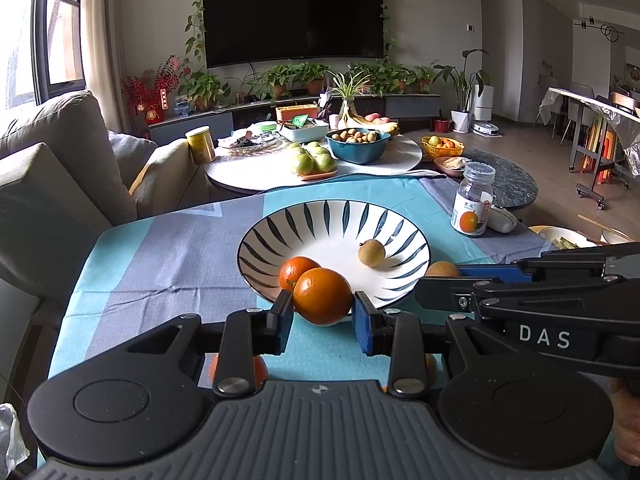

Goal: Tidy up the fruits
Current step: 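Carry the orange and kiwi into the striped bowl and open both tools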

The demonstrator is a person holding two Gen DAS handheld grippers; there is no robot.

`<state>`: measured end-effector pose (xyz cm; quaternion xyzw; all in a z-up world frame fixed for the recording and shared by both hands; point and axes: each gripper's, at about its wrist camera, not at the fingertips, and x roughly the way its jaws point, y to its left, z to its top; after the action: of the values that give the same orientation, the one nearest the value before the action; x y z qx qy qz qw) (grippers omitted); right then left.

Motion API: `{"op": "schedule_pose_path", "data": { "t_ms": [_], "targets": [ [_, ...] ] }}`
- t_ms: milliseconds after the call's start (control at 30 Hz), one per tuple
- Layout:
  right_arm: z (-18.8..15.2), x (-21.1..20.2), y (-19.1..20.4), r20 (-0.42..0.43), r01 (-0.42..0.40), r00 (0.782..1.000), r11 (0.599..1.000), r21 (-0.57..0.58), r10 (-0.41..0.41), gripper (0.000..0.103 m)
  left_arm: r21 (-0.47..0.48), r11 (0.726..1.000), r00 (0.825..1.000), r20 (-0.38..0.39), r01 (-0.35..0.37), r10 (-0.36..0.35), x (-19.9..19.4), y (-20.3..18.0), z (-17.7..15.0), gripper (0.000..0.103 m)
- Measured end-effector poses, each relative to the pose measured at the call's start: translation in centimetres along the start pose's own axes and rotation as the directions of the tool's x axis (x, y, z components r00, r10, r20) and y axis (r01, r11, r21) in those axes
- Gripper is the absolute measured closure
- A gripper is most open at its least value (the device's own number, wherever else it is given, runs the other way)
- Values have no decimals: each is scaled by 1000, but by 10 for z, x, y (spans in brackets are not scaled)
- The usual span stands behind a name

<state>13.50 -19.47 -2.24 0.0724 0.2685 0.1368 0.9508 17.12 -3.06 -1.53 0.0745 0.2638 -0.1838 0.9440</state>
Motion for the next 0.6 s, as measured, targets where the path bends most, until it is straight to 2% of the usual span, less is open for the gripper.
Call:
{"op": "schedule_pose_path", "data": {
  "t_ms": [600],
  "targets": [
    [14, 29, -24, -16, 2, 1000, 999, 33, -1, 25, 11, 1000, 998, -67, 2, -1, 49, 2, 11, 73]
  ]
}}
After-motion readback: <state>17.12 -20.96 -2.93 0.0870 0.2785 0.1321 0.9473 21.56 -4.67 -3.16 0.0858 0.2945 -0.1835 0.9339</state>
